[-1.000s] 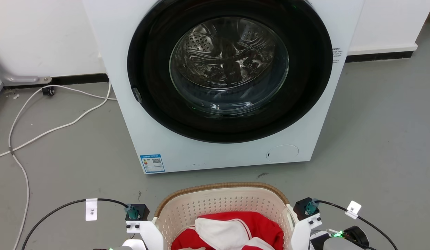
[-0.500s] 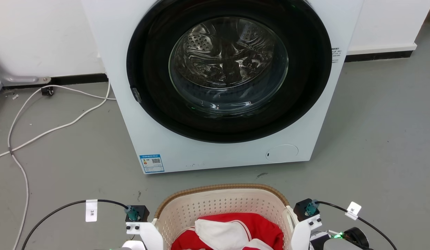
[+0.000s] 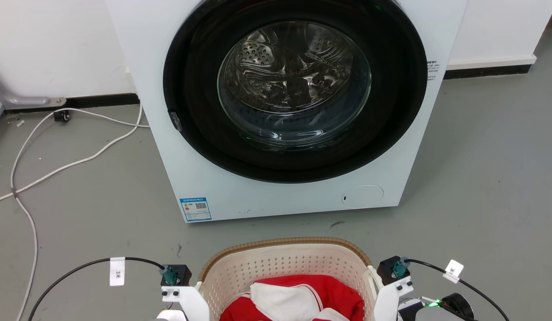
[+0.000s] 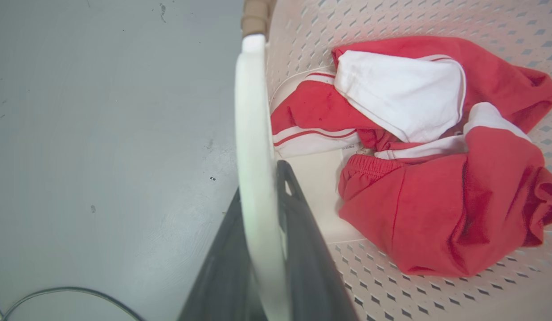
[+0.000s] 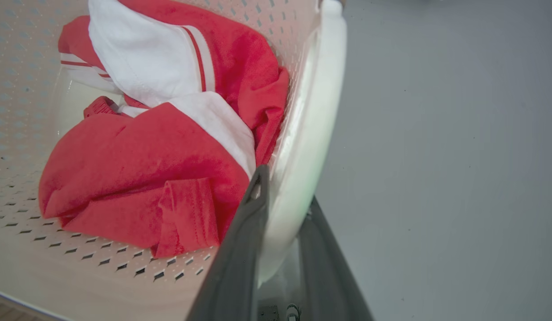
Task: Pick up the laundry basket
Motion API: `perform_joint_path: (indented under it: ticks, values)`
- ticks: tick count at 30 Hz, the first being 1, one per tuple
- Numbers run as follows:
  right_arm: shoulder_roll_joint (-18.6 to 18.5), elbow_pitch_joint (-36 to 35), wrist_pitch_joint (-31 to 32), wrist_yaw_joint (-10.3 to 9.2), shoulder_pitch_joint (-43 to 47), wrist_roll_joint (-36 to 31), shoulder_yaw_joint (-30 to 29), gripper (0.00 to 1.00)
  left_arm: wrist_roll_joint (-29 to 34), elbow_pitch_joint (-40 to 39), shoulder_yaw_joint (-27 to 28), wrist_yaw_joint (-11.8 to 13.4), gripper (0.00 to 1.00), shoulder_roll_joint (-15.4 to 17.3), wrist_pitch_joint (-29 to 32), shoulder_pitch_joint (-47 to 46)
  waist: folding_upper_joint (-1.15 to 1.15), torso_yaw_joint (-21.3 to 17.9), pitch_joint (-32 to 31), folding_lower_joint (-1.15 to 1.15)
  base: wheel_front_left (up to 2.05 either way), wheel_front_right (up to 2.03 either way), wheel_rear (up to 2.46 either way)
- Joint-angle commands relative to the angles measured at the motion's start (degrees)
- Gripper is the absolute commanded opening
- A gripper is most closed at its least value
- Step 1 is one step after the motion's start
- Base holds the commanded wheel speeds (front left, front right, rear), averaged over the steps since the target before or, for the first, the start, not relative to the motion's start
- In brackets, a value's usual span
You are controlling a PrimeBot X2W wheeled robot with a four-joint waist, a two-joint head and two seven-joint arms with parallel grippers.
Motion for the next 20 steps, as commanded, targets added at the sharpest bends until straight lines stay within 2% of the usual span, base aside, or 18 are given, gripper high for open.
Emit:
perform_joint_path:
  ticks: [1,20]
  values:
    - [-0.03,-0.07,-0.06,-0.02,-0.45,0.17,0.3,0.0,-0.25,-0.24,-0.2,-0.28,0.0,-0.11,-0.35,-0.27,0.0,-0.02,0.01,0.0,0.0,0.0,0.0]
    - [-0.18,0.01,0.04,-0.02,-0.73,1.77,1.62,0.0,-1.98,-0.06,-1.86,-0.28,0.0,0.03,-0.73,-0.72,0.0,-0.02,0.08,0.0,0.0,0.0,0.0]
